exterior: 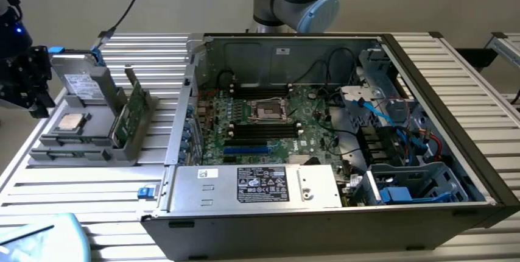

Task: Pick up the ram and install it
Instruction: 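Pick up the ram and move it above insertion slot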

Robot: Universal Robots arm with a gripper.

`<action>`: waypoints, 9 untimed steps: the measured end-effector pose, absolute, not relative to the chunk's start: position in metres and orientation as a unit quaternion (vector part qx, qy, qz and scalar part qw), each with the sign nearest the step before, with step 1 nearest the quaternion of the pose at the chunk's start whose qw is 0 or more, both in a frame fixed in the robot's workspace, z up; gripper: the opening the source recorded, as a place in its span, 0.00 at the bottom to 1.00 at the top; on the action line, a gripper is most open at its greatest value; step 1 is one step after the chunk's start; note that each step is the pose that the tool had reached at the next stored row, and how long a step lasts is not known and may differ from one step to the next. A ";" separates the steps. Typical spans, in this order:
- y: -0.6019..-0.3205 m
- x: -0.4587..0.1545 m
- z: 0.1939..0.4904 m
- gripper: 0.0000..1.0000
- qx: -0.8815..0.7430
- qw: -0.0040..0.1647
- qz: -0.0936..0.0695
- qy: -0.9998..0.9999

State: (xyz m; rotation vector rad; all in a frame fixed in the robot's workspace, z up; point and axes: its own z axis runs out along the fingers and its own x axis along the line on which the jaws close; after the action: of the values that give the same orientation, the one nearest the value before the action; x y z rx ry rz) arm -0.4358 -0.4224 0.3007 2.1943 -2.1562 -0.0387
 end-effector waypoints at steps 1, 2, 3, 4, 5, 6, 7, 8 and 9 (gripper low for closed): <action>-0.424 -0.436 0.299 0.31 0.713 0.032 -0.013 -0.700; -0.426 -0.436 0.297 0.31 0.713 0.031 -0.013 -0.700; -0.428 -0.436 0.296 0.31 0.713 0.031 -0.013 -0.701; -0.429 -0.436 0.294 0.31 0.713 0.031 -0.013 -0.700; -0.430 -0.435 0.292 0.31 0.713 0.031 -0.013 -0.700; -0.430 -0.435 0.290 0.31 0.713 0.031 -0.013 -0.700; -0.431 -0.435 0.289 0.31 0.713 0.031 -0.013 -0.700; -0.432 -0.435 0.287 0.31 0.713 0.031 -0.013 -0.700; -0.432 -0.435 0.285 0.31 0.713 0.031 -0.013 -0.700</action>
State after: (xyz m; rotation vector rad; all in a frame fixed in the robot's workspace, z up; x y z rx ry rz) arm -0.4348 -0.4321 0.2849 2.1969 -2.1586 -0.0415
